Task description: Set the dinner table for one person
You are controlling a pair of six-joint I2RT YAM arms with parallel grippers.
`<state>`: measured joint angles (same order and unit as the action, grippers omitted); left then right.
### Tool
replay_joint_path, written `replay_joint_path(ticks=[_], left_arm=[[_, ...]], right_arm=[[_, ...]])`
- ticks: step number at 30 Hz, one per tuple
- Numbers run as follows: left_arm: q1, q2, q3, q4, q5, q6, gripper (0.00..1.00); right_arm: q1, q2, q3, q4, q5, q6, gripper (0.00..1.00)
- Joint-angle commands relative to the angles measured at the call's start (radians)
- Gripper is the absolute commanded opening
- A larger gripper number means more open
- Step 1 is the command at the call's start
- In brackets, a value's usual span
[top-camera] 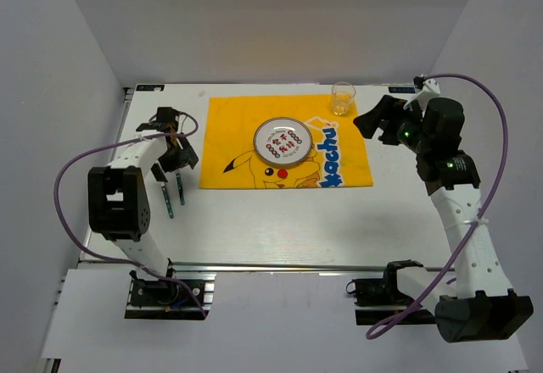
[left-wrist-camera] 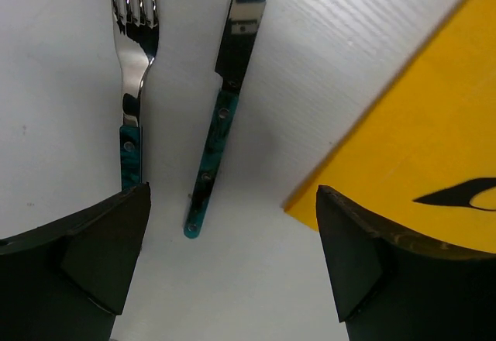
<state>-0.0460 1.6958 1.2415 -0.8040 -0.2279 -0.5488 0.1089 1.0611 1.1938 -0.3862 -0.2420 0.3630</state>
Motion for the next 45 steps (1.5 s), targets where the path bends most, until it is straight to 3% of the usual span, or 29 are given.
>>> replay_joint_path(ticks=[1,11,13,14,15,17,21,23,28,35,38,45], left_arm=[[0.038,0.037,0.022,0.026,0.088,0.049,0.97],[0.074,0.174,0.032,0.019,0.148,0.078,0.85],[0.074,0.195,0.033,0.014,0.145,0.078,0.77],[0.074,0.205,0.036,0.014,0.144,0.081,0.73],[0.074,0.211,0.041,0.006,0.139,0.081,0.59],[0.074,0.226,0.039,0.006,0.136,0.079,0.44],[0.074,0.260,0.044,-0.001,0.116,0.079,0.21],[0.074,0.275,0.071,-0.014,0.133,0.088,0.00],[0.051,0.251,0.188,-0.055,0.078,0.108,0.00],[-0.034,0.145,0.450,-0.086,0.197,0.135,0.00],[-0.110,0.151,0.539,-0.089,0.315,0.110,0.00],[-0.444,0.332,0.772,-0.003,0.444,-0.097,0.00]], right_arm=[[0.003,-0.082,-0.017,0.076,-0.115,0.016,0.85],[0.003,-0.110,-0.028,0.107,-0.151,0.024,0.86],[0.005,-0.108,-0.028,0.115,-0.154,0.025,0.86],[0.006,-0.110,-0.030,0.116,-0.160,0.027,0.86],[0.005,-0.110,-0.030,0.119,-0.161,0.028,0.86],[0.003,-0.115,-0.028,0.121,-0.161,0.028,0.86],[0.005,-0.124,-0.019,0.116,-0.154,0.028,0.86],[0.003,-0.134,-0.016,0.115,-0.149,0.030,0.86],[0.003,-0.138,-0.011,0.115,-0.145,0.037,0.86],[0.003,-0.135,0.000,0.118,-0.129,0.054,0.86],[0.000,-0.115,-0.003,0.110,-0.106,0.054,0.86],[-0.005,-0.052,0.101,0.009,0.041,0.105,0.89]])
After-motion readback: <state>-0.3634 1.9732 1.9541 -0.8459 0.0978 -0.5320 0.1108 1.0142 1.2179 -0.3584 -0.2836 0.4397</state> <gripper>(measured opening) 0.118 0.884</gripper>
